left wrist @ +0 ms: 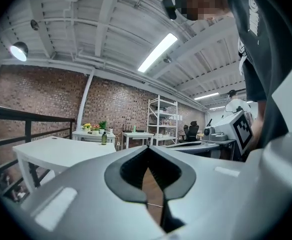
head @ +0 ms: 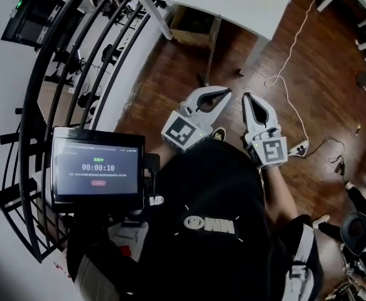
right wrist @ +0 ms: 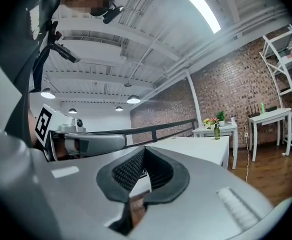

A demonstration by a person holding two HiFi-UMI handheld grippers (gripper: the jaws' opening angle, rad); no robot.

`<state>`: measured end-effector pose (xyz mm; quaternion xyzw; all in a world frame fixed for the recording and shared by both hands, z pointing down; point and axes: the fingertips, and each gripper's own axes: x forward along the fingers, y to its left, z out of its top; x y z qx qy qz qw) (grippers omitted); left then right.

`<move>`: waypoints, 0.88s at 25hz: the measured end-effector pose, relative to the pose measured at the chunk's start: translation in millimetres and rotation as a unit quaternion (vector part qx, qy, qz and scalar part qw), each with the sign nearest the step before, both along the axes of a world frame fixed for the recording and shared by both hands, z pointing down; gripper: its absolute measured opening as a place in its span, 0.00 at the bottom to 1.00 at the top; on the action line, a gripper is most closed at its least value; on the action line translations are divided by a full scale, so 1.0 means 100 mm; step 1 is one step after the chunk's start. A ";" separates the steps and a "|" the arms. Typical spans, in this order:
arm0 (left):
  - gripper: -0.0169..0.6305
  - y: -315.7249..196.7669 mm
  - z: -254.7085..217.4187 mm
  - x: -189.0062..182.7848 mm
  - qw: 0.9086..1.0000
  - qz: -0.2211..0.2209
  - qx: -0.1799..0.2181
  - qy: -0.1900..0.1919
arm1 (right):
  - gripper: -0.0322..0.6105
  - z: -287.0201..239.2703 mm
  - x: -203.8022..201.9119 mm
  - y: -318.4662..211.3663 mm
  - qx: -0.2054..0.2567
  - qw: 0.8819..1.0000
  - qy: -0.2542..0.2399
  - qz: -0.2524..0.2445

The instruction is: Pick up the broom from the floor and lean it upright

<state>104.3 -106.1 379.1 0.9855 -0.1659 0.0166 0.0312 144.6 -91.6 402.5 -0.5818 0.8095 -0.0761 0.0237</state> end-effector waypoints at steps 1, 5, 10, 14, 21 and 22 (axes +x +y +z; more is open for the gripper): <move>0.05 0.00 -0.01 -0.01 1.000 -0.004 -0.002 -0.008 | 0.06 -0.03 0.02 0.00 -0.002 1.000 -0.001 0.001; 0.05 0.02 0.01 0.04 1.000 0.000 -0.001 -0.026 | 0.06 -0.13 0.13 -0.01 -0.004 1.000 0.001 0.014; 0.05 -0.01 0.06 0.08 1.000 -0.004 0.000 -0.017 | 0.06 -0.05 0.10 -0.03 -0.009 1.000 -0.004 0.013; 0.05 0.00 0.03 0.13 1.000 0.002 0.007 -0.008 | 0.05 0.00 0.05 -0.02 -0.002 1.000 0.005 0.002; 0.05 -0.02 0.01 0.16 1.000 -0.004 0.008 -0.004 | 0.05 0.01 0.07 -0.04 -0.003 1.000 0.007 0.004; 0.05 -0.03 0.01 0.15 1.000 -0.004 0.007 -0.004 | 0.05 0.00 0.07 -0.04 -0.002 1.000 0.007 0.005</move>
